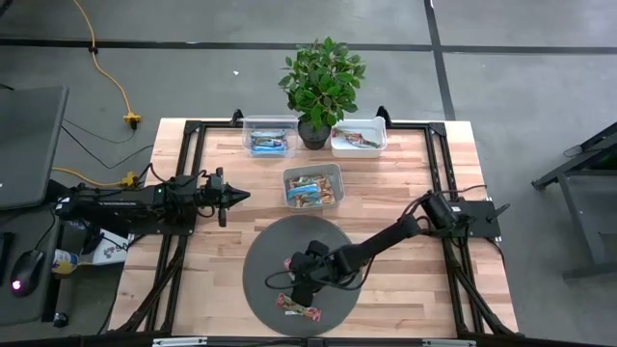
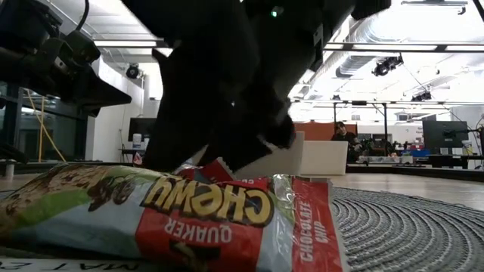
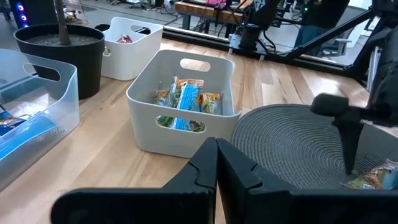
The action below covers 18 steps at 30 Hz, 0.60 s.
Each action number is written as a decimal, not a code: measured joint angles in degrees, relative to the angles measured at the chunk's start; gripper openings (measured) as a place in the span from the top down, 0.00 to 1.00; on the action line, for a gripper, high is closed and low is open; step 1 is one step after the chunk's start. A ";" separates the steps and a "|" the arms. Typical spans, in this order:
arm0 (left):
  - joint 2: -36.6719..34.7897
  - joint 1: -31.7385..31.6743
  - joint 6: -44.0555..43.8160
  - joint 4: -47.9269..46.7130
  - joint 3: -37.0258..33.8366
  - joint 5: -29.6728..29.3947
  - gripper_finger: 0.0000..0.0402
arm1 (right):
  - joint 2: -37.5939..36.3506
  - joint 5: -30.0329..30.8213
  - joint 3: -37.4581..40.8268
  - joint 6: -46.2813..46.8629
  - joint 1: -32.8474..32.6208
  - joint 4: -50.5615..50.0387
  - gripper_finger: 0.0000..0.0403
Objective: Pick and place Granola Bars by type
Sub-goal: Put the red granola bar into the white bin
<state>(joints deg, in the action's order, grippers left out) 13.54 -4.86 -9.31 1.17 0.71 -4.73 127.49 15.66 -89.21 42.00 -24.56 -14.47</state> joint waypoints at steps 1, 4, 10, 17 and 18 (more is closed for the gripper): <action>-0.01 0.00 -0.01 0.04 0.00 0.00 1.00 | 0.32 -0.36 0.02 -0.04 0.00 0.24 0.35; -0.01 0.00 0.00 0.02 0.00 0.13 1.00 | 0.73 -1.19 0.00 -0.11 0.01 0.82 0.35; 0.00 0.00 -0.01 0.02 0.00 0.15 1.00 | 0.78 0.06 0.02 -2.28 0.00 0.12 0.38; 0.00 0.00 -0.01 0.02 0.00 0.13 1.00 | 0.78 -0.63 0.02 -3.56 0.07 -0.86 0.53; 0.00 0.00 -0.01 0.02 0.00 0.13 1.00 | 0.78 -0.92 0.02 -3.54 0.07 -0.88 0.55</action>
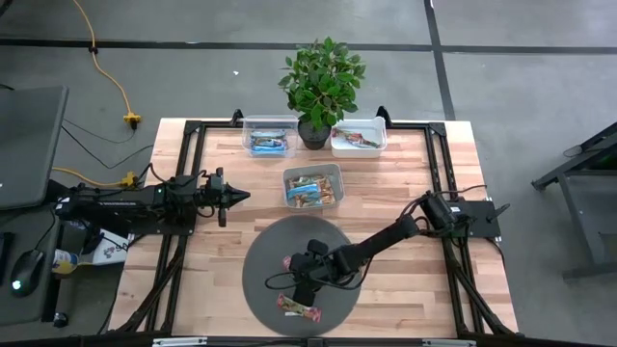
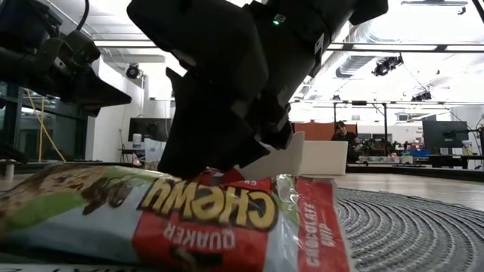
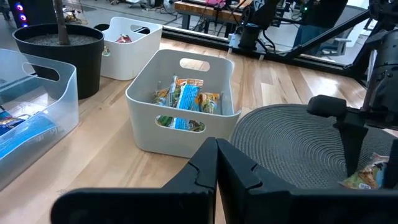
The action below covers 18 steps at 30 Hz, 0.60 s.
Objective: Pick and place Granola Bars by type
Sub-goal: Put the red granola bar into the white bin
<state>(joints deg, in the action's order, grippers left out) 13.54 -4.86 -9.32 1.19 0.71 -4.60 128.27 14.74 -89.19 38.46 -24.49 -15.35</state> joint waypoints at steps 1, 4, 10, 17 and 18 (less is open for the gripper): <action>0.00 0.00 0.02 0.00 0.00 0.00 1.00 | 0.00 -0.30 -0.01 0.00 0.00 0.00 0.58; 0.00 0.00 0.01 0.00 0.00 -0.02 1.00 | 0.00 -0.98 0.00 0.00 0.00 0.00 0.64; 0.00 0.00 0.02 0.00 0.00 -0.04 1.00 | 0.00 -2.44 0.00 0.02 0.00 0.61 0.74; 0.00 0.00 0.00 0.00 0.00 -0.17 1.00 | -0.13 -3.93 0.00 0.04 0.69 3.56 0.83; -0.02 0.00 0.02 0.00 0.00 -0.17 1.00 | -0.25 -4.11 0.00 0.04 0.91 3.91 0.84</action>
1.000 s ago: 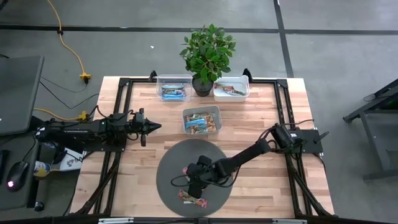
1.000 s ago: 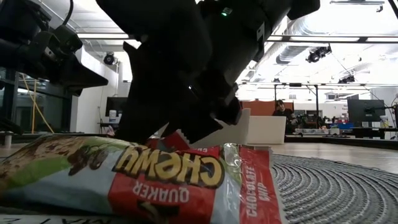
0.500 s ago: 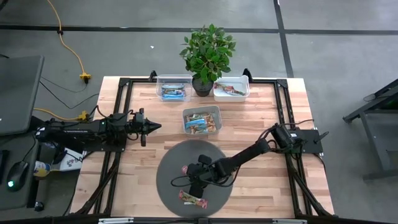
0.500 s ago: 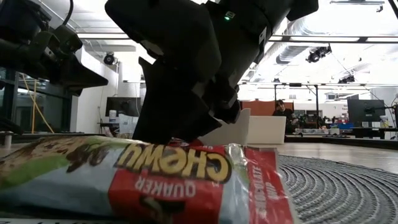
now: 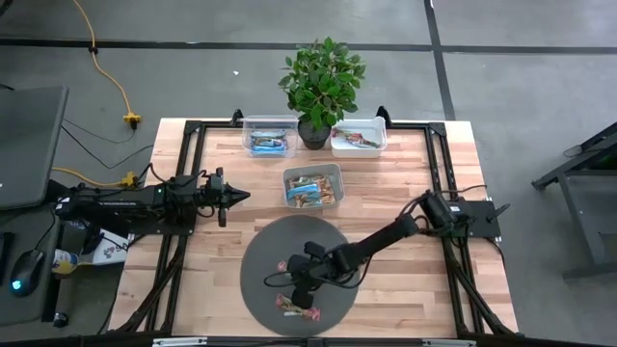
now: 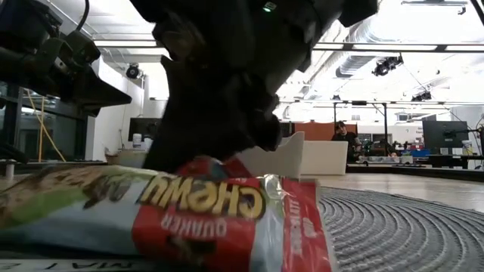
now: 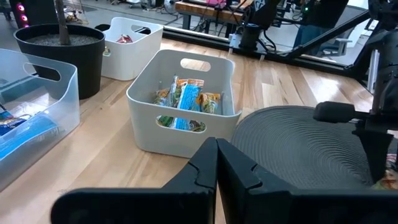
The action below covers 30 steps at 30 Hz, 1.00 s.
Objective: Pick and place Granola Bars by type
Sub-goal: Put the red granola bar into the white bin
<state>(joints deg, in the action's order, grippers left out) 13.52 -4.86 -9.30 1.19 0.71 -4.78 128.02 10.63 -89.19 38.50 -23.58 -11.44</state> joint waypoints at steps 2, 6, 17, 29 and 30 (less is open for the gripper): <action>0.02 0.00 -0.02 0.00 0.00 0.00 1.00 | -0.13 -0.63 0.00 -0.05 0.60 1.26 0.86; 0.01 -0.01 -0.01 0.00 0.00 0.00 1.00 | -0.15 -3.04 0.02 -0.72 2.11 4.12 0.87; 0.00 0.00 0.00 0.00 0.00 0.13 1.00 | -6.74 -7.00 0.11 -7.52 8.38 15.39 0.88; 0.01 -0.01 0.00 0.00 0.00 0.15 1.00 | -26.38 5.67 0.00 -22.51 15.99 -4.45 0.88; 0.00 -0.02 0.00 0.00 0.00 0.17 1.00 | -27.99 6.90 0.00 -23.49 16.44 -8.02 0.88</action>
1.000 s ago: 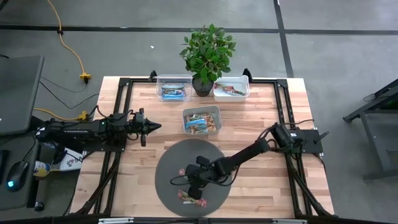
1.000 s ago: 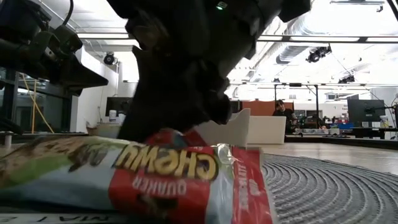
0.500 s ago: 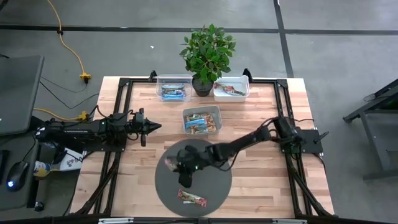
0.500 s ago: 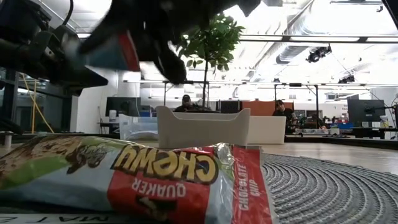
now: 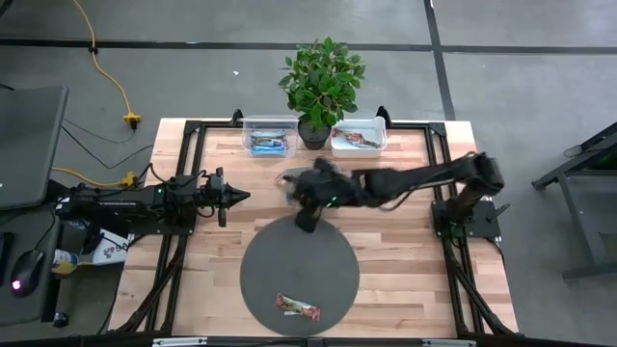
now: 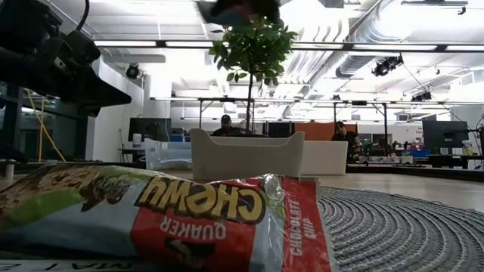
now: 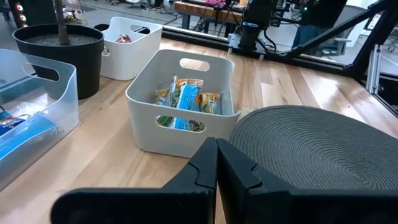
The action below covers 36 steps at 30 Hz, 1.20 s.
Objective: Pick and place Granola Bars by type
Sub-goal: Put the red granola bar into the white bin
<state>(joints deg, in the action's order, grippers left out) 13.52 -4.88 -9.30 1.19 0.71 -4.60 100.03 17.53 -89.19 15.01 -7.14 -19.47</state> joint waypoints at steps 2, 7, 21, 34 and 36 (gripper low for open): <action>0.00 0.02 0.00 0.00 0.00 0.00 1.00 | -2.74 2.55 0.00 -1.39 0.91 -6.30 0.88; 0.02 0.01 0.00 0.00 0.00 -0.02 1.00 | -7.77 6.72 0.00 -2.15 2.33 -21.98 0.88; 0.02 0.01 0.00 -0.02 0.00 -0.02 1.00 | -6.91 15.40 0.00 -16.19 3.22 -48.77 0.88; 0.01 0.00 0.00 -0.02 0.00 0.00 1.00 | 3.13 16.47 0.03 -27.66 13.94 -47.96 0.88; 0.02 0.00 -0.02 -0.02 0.00 0.00 1.00 | 4.39 16.27 0.05 -28.93 16.08 -46.99 0.88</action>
<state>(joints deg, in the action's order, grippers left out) 13.54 -4.89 -9.32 1.17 0.71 -4.60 104.43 33.80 -89.14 -13.92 8.93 -66.46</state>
